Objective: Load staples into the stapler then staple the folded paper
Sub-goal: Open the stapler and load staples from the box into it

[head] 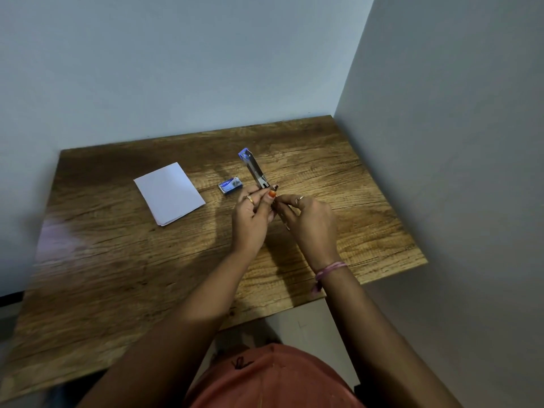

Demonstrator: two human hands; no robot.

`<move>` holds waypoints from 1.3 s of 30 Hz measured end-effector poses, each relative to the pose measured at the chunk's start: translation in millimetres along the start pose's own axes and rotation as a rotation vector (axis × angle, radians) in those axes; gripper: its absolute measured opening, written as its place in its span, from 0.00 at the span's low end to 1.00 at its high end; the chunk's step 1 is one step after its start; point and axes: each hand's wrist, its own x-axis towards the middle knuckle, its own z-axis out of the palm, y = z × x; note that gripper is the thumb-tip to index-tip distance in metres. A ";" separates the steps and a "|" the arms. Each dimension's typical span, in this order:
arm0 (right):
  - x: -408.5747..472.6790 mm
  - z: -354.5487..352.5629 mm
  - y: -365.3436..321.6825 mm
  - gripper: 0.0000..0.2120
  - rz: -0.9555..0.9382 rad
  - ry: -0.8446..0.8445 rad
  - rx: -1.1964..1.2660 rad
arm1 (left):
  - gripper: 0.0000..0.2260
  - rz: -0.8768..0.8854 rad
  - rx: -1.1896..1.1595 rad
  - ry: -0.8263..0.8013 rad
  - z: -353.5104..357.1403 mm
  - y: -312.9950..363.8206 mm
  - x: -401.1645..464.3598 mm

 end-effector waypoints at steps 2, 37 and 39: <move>2.4 0.8 3.5 0.08 0.013 -0.030 0.005 | 0.09 -0.013 -0.011 0.005 -0.8 -2.0 0.3; 9.7 -2.9 46.6 0.12 0.262 -0.359 0.844 | 0.07 -0.171 -0.078 0.127 -13.7 23.5 21.6; 8.7 0.0 47.3 0.13 0.255 -0.364 0.836 | 0.06 -0.164 -0.065 0.122 -15.0 22.6 21.7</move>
